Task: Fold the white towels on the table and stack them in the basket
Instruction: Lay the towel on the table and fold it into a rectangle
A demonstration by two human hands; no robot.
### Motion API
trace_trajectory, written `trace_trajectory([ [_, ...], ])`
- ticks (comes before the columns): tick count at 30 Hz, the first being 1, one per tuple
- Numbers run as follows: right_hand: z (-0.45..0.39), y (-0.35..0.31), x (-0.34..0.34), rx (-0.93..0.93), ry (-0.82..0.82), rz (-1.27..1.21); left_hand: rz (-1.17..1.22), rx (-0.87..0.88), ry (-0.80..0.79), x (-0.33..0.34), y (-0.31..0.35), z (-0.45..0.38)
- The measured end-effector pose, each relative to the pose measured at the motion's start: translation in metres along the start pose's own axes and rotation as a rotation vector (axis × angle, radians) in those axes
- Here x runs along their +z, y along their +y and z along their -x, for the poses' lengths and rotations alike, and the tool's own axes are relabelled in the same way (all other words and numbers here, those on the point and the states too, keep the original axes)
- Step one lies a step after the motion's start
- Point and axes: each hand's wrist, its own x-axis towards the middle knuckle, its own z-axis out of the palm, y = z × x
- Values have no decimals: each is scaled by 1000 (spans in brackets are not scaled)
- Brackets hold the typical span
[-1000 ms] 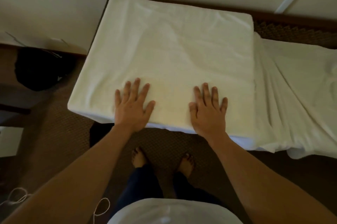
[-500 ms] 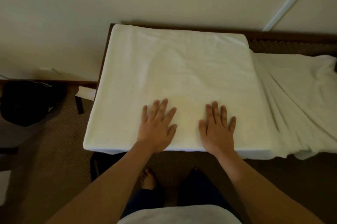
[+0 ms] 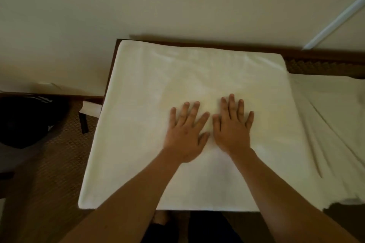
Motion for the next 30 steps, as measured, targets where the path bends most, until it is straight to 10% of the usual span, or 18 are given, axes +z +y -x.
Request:
trace_trajectory([
  [9, -35, 16, -6, -2, -56, 49, 112, -878, 60, -45, -170, -49],
  [16, -84, 27, -23, -42, -1, 75, 14, -103, -29, -28, -12, -118],
  [25, -176, 94, -57, 144, 80, -62, 62, -750, 28, -65, -159, -169],
  [30, -224, 132, -82, 471, 291, -497, 23, -429, 8, -55, -80, -206],
])
